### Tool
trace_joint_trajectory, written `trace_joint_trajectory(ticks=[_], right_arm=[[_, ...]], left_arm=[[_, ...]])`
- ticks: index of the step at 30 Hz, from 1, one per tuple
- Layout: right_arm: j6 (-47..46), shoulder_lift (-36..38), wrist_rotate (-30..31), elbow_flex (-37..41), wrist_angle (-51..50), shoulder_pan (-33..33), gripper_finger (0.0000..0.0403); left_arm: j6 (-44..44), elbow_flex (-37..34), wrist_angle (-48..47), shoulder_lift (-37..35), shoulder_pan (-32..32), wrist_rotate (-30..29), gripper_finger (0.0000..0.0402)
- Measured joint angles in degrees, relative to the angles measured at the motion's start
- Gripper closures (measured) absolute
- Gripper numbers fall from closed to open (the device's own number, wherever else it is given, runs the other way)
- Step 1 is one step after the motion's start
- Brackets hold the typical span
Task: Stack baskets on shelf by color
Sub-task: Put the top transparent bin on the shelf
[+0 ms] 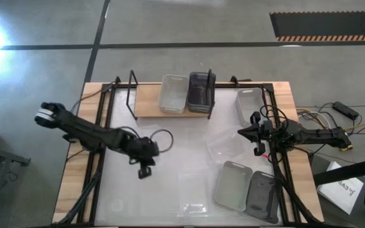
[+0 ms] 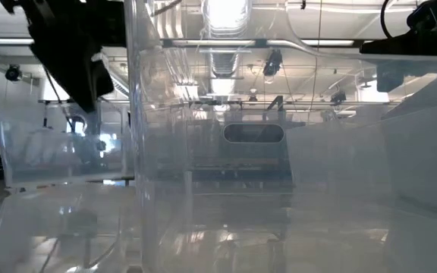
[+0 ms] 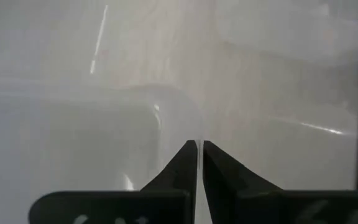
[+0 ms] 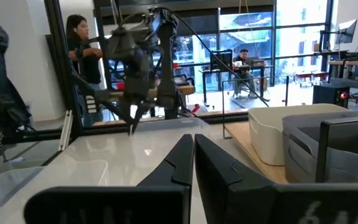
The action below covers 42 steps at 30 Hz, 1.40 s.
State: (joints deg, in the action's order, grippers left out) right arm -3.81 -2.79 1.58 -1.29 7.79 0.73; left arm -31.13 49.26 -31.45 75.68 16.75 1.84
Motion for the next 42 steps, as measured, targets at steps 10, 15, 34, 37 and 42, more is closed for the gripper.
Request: trace_joint_trajectory(ticks=[10, 15, 34, 37, 42], right_arm=[[-0.1, 0.0, 0.0, 0.0, 0.2, 0.0, 0.0394], [-0.2, 0.0, 0.0, 0.0, 0.2, 0.0, 0.0394], [0.0, 0.0, 0.0, 0.0, -0.1, 0.0, 0.0394], [-0.1, 0.0, 0.0, 0.0, -0.2, 0.0, 0.0394], [-0.2, 0.0, 0.0, 0.0, -0.2, 0.0, 0.0394]], left_arm=[[3.2, 9.4, -2.5, 14.1, -0.4, 0.8, 0.0364], [4.9, 14.0, -6.4, 13.0, -1.7, 0.6, 0.0275], [4.1, 14.8, -18.5, 17.3, 3.0, -17.4, 0.0208], [4.0, 14.6, -18.5, 19.4, 2.7, -17.2, 0.0251], [4.4, 15.2, -18.1, 20.8, 2.5, -15.6, 0.0365]])
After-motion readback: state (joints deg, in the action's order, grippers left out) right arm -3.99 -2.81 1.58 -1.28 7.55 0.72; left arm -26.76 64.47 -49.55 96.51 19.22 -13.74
